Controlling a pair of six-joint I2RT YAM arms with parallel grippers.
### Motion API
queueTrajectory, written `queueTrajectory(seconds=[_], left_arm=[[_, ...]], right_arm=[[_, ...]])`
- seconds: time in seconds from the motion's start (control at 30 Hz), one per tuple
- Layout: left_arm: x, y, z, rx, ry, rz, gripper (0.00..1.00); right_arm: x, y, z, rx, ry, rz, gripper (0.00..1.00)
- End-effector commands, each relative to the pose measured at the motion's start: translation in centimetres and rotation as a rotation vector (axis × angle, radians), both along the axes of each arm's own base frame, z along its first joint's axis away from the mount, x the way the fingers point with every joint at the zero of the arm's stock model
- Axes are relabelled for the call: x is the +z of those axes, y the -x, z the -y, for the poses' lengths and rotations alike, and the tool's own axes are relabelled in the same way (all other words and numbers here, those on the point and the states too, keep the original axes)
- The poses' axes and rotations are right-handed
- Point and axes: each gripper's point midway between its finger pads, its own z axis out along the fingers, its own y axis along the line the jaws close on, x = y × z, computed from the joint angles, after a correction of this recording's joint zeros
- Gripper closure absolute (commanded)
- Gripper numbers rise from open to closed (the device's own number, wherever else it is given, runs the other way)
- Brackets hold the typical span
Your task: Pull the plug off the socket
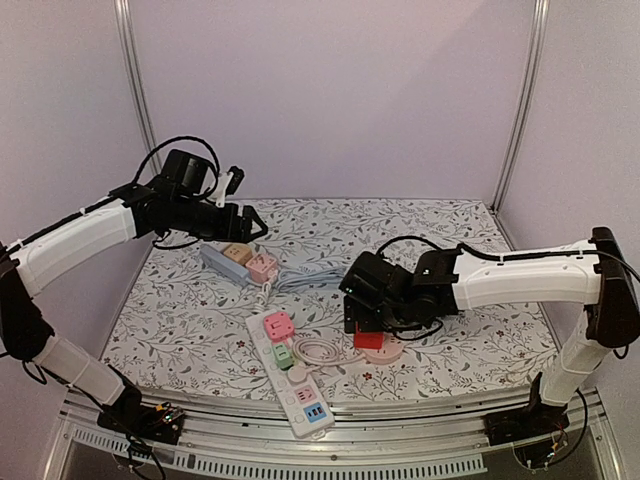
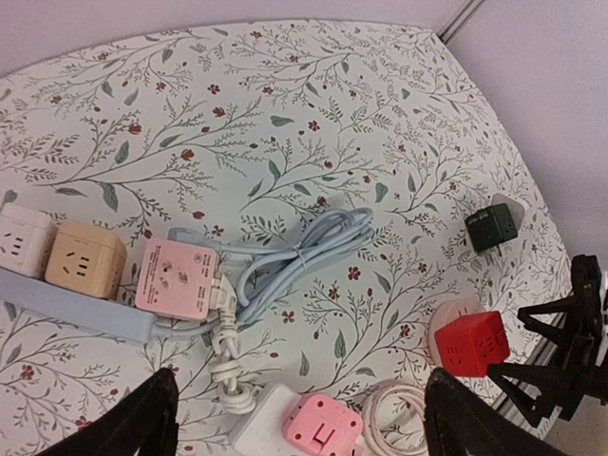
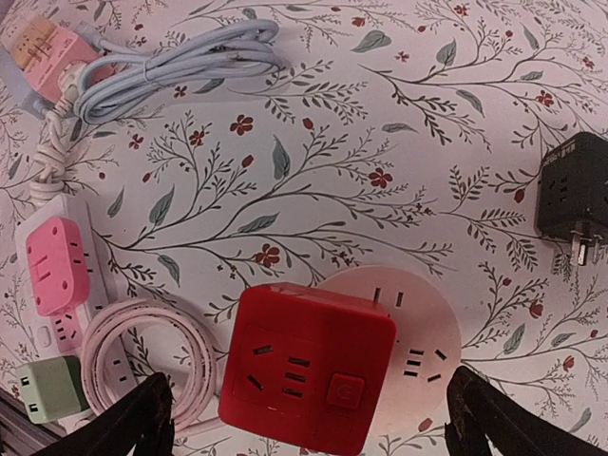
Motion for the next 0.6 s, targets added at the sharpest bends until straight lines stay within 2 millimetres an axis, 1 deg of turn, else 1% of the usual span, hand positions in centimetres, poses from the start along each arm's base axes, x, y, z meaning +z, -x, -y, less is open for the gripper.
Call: queueTrajectory(seconds=[0.0, 0.07, 0.23, 0.43, 0.57], left_arm=[[0.0, 0.2, 0.3, -0.012, -0.012, 0.012, 0.12], [0.0, 0.3, 0.2, -0.011, -0.015, 0.011, 0.12], [0.0, 0.3, 0.2, -0.01, -0.016, 0.012, 0.12], [-0.1, 0.3, 0.1, -0.009, -0.021, 0.012, 0.12], [-0.2, 0.2, 0.1, -0.006, -0.025, 0.012, 0.12]], right_arm=[[-0.9, 0.3, -1.5, -0.014, 0.015, -0.004, 0.01], [-1.6, 0.1, -1.0, -0.037, 0.058, 0.007, 0.02], [-2.2, -0.4, -0.1, -0.075, 0.115, 0.05, 0.06], [-2.7, -0.7, -0.7, -0.074, 0.117, 0.051, 0.1], [-3.4, -0.8, -1.2, -0.066, 0.126, 0.043, 0.17]])
